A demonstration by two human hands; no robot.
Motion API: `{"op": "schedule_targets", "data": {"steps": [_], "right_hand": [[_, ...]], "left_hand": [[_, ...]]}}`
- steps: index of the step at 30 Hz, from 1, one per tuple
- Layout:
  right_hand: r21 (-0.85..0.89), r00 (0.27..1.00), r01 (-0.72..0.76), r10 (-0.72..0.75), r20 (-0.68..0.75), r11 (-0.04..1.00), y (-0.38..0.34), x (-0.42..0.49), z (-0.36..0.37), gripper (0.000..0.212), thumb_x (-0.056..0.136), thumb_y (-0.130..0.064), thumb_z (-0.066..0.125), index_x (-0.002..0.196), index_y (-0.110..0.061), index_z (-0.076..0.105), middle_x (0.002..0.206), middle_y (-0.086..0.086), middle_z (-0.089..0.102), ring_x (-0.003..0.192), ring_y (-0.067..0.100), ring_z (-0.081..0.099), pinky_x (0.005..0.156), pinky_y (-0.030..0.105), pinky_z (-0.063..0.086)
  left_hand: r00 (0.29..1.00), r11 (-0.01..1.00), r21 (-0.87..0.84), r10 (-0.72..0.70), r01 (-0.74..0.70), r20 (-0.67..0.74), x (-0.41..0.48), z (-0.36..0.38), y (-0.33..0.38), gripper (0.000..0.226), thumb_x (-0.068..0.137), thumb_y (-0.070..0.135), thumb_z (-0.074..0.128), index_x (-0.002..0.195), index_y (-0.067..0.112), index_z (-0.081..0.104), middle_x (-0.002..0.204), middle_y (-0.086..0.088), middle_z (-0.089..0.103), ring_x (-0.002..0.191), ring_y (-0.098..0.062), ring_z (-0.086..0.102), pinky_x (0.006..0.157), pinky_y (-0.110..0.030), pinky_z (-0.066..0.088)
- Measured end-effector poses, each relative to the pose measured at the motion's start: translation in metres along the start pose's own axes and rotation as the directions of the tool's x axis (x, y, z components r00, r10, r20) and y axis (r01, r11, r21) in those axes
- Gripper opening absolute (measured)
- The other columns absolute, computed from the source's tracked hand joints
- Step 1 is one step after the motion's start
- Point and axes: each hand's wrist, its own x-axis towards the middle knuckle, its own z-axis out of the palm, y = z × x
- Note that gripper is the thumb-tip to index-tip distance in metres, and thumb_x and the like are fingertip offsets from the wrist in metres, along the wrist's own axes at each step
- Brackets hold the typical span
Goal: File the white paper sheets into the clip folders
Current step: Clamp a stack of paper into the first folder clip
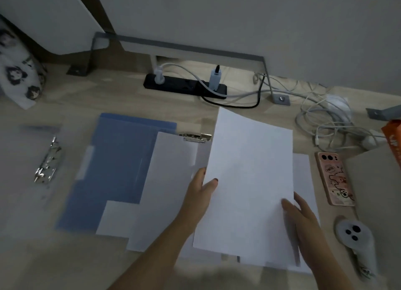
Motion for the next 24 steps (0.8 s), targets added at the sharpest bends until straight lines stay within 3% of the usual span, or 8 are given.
{"op": "schedule_targets", "data": {"steps": [3, 6, 10, 12, 14, 16, 21, 24], "right_hand": [[0.100, 0.979, -0.076, 0.055, 0.197, 0.992, -0.010, -0.017, 0.038, 0.026, 0.090, -0.023, 0.053, 0.114, -0.020, 0.061, 0.105, -0.002, 0.073, 0.097, 0.022, 0.067, 0.080, 0.037, 0.051], [0.167, 0.934, -0.128, 0.062, 0.352, 0.977, -0.016, -0.032, 0.083, 0.025, 0.088, -0.016, 0.052, 0.110, -0.023, 0.062, 0.102, -0.003, 0.074, 0.092, 0.017, 0.070, 0.075, 0.033, 0.051], [0.176, 0.880, -0.141, 0.042, 0.473, 0.974, -0.013, -0.044, 0.148, 0.035, 0.085, -0.014, 0.054, 0.119, -0.023, 0.059, 0.112, -0.002, 0.071, 0.100, 0.017, 0.068, 0.074, 0.028, 0.058], [0.171, 0.863, -0.130, 0.027, 0.504, 0.977, -0.011, -0.051, 0.183, 0.034, 0.088, -0.011, 0.052, 0.118, -0.024, 0.058, 0.111, -0.003, 0.071, 0.099, 0.017, 0.068, 0.073, 0.027, 0.058], [0.174, 0.856, -0.141, 0.032, 0.515, 0.975, -0.006, -0.058, 0.212, 0.032, 0.089, -0.007, 0.050, 0.114, -0.023, 0.060, 0.106, -0.002, 0.073, 0.094, 0.017, 0.070, 0.066, 0.024, 0.058], [0.166, 0.853, -0.152, 0.045, 0.520, 0.974, -0.001, -0.064, 0.239, 0.031, 0.089, -0.006, 0.050, 0.113, -0.023, 0.060, 0.104, -0.003, 0.073, 0.092, 0.016, 0.070, 0.063, 0.023, 0.057], [0.177, 0.864, -0.164, 0.055, 0.500, 0.970, 0.008, -0.073, 0.282, 0.029, 0.089, -0.007, 0.051, 0.110, -0.024, 0.061, 0.102, -0.005, 0.074, 0.090, 0.014, 0.071, 0.065, 0.025, 0.058], [0.181, 0.879, -0.144, 0.042, 0.474, 0.973, 0.013, -0.074, 0.302, 0.029, 0.089, -0.009, 0.052, 0.112, -0.025, 0.061, 0.106, -0.005, 0.073, 0.093, 0.014, 0.070, 0.068, 0.025, 0.058]], "left_hand": [[0.998, 1.000, -0.016, 0.003, -0.004, -0.064, -0.007, -0.050, 0.006, 0.022, 0.095, 0.016, 0.045, 0.112, 0.028, 0.051, 0.109, 0.009, 0.062, 0.100, -0.007, 0.059, 0.084, -0.023, 0.049], [0.989, 0.999, -0.028, -0.021, 0.018, -0.144, -0.013, -0.101, 0.004, 0.020, 0.094, 0.019, 0.046, 0.107, 0.034, 0.053, 0.116, 0.007, 0.061, 0.104, -0.012, 0.059, 0.094, -0.034, 0.047], [0.954, 0.998, 0.055, -0.010, 0.028, -0.300, -0.020, -0.171, -0.011, 0.040, 0.095, 0.021, 0.047, 0.135, 0.022, 0.042, 0.132, 0.015, 0.045, 0.126, -0.008, 0.041, 0.108, -0.030, 0.030], [0.942, 0.996, 0.072, -0.020, 0.047, -0.336, -0.024, -0.207, -0.018, 0.032, 0.095, 0.019, 0.046, 0.127, 0.017, 0.050, 0.124, 0.008, 0.053, 0.119, -0.011, 0.048, 0.102, -0.029, 0.035], [0.934, 0.996, 0.084, 0.013, 0.018, -0.356, -0.029, -0.238, -0.024, 0.012, 0.094, 0.018, 0.047, 0.099, 0.017, 0.058, 0.091, 0.004, 0.058, 0.082, -0.010, 0.054, 0.078, -0.028, 0.040], [0.898, 0.990, 0.144, 0.067, -0.004, -0.435, -0.034, -0.268, -0.031, 0.009, 0.092, 0.022, 0.049, 0.094, 0.018, 0.056, 0.077, 0.004, 0.053, 0.066, -0.009, 0.046, 0.064, -0.027, 0.036], [0.727, 0.982, 0.187, 0.149, -0.028, -0.670, -0.042, -0.330, -0.036, 0.019, 0.091, 0.013, 0.049, 0.106, 0.019, 0.058, 0.106, 0.000, 0.060, 0.090, -0.017, 0.057, 0.079, -0.027, 0.043], [0.718, 0.967, 0.255, 0.158, 0.028, -0.678, -0.036, -0.363, -0.037, 0.028, 0.090, 0.008, 0.046, 0.116, 0.012, 0.057, 0.117, -0.002, 0.053, 0.103, -0.014, 0.052, 0.085, -0.024, 0.037]]}}
